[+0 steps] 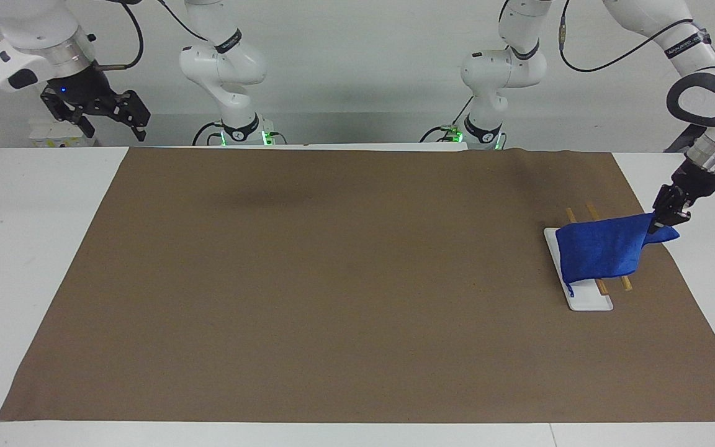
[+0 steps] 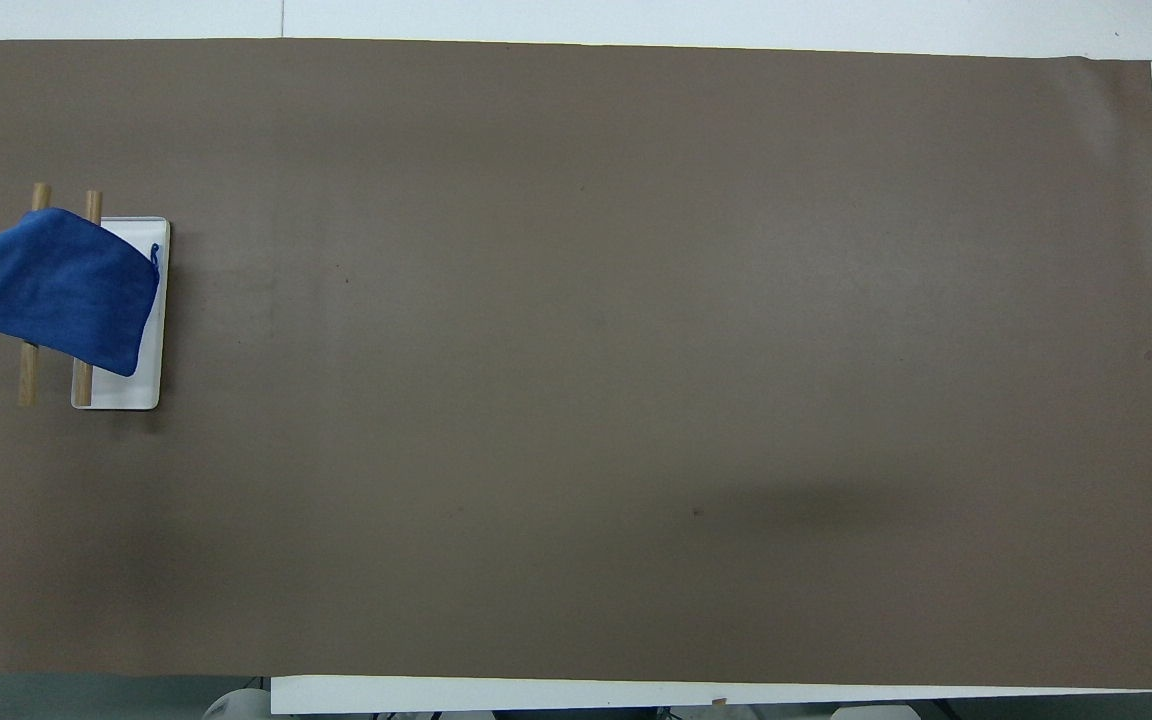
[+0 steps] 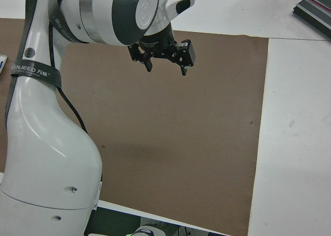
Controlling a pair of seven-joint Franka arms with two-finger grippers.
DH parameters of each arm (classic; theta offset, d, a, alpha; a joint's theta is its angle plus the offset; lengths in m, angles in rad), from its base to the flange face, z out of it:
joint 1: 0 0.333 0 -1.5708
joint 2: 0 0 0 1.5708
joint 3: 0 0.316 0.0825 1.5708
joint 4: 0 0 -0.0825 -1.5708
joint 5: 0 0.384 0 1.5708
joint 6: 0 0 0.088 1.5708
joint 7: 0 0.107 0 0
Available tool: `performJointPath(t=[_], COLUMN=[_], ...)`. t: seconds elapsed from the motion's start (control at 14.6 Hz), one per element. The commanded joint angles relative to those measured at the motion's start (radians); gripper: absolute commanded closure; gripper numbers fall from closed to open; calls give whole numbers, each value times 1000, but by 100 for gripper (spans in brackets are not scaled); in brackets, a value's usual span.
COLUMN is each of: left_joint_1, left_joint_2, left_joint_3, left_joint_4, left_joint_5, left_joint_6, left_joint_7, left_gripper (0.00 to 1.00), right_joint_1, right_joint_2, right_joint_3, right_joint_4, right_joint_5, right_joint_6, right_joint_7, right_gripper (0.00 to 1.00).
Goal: Right arm passes towel to left arm to hang
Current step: 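Release the towel and raise the left gripper away from the rack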
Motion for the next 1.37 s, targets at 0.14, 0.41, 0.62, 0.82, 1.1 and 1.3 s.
performJointPath(t=[0.14, 0.41, 0.62, 0.82, 1.1, 1.3], left_joint_1=[-6, -9, -19, -23, -53, -67], left_joint_2=[-9, -6, 20, 19, 16, 5], left_joint_3=[-5, -23, -29, -104, -221, -264], left_joint_4=[-14, 1, 50, 95, 199, 208], left_joint_5=[66, 103, 104, 178, 264, 264], left_joint_6=[12, 12, 3, -52, -154, -189], left_joint_7=[44, 123, 311, 344, 343, 341], left_gripper=[10, 1, 1, 1, 1, 1], right_joint_1=[-1, -3, -6, -7, -4, -6], right_joint_2=[-38, -56, -56, -56, -56, -56], right_joint_3=[-2, 0, -2, -2, -2, -2], right_joint_4=[-62, -116, -113, -113, -113, -113], right_joint_5=[16, 16, 18, 18, 18, 18], right_joint_6=[31, 112, 108, 105, 105, 105], right_joint_7=[-23, -44, -43, -40, -40, -40], right_gripper=[0, 0, 0, 0, 0, 0])
